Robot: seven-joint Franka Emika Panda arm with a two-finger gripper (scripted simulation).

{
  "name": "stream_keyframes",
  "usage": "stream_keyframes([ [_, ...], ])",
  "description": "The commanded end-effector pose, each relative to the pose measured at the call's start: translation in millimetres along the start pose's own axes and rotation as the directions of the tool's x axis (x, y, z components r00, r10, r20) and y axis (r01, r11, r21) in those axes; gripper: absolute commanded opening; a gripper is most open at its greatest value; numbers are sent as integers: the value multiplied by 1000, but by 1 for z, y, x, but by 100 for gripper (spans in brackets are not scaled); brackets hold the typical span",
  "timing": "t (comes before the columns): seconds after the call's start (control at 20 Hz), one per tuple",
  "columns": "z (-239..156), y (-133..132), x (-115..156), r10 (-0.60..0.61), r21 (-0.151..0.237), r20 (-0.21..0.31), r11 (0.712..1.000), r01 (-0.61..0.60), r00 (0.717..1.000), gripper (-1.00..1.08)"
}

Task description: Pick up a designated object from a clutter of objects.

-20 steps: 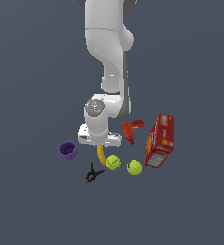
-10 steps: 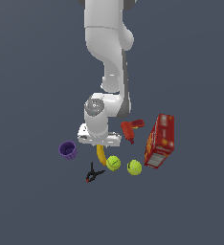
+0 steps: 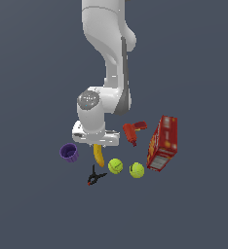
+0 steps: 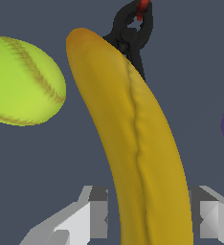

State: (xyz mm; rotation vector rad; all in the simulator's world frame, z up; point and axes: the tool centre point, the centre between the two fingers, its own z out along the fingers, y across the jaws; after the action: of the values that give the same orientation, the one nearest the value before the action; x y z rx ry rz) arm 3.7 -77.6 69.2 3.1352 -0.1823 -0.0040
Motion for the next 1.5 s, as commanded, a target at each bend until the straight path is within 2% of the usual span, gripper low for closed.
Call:
stream_keyframes([
  [0.0, -20, 7, 6, 0, 0, -3, 1000, 0, 1000, -100],
  [1.0, -216, 72, 61, -2, 1, -2, 1000, 2, 1000, -100],
  [1.45, -286, 96, 84, -4, 1, -2, 1000, 4, 1000, -100],
])
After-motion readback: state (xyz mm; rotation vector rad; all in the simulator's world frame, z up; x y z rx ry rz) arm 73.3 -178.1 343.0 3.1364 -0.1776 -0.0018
